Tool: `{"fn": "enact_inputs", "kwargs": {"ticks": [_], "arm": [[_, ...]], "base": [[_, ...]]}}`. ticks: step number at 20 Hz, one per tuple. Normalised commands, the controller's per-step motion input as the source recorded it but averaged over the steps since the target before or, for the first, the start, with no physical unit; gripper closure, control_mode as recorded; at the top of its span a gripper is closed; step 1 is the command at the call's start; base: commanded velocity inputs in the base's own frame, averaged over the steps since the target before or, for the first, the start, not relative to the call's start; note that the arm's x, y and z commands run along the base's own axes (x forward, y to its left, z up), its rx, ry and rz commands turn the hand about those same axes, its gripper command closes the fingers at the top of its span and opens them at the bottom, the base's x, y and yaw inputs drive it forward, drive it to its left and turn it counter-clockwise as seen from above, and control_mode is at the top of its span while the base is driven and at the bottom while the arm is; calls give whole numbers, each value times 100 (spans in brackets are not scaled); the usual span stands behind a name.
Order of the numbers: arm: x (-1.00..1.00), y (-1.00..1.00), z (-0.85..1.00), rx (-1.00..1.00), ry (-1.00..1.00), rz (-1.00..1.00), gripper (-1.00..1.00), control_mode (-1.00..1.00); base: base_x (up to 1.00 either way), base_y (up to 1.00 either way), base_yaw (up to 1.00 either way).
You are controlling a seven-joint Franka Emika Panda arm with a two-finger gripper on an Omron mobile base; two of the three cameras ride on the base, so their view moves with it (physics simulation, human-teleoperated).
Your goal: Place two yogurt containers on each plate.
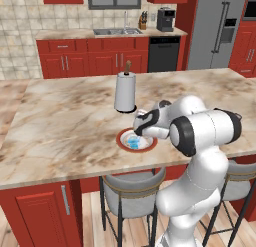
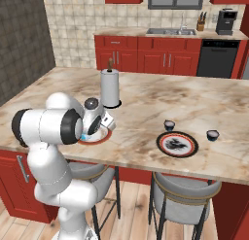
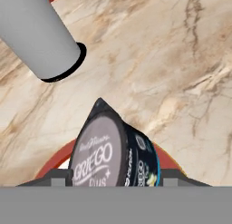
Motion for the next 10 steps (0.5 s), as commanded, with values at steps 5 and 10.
{"fn": "enact_inputs", "kwargs": {"ticks": [5,10], "arm": [[0,4,-6,1,-2,0,100,-100],[-39,20,8,0,-13,0,100,-100]], "base": [[0,0,0],[0,0,0]]}}
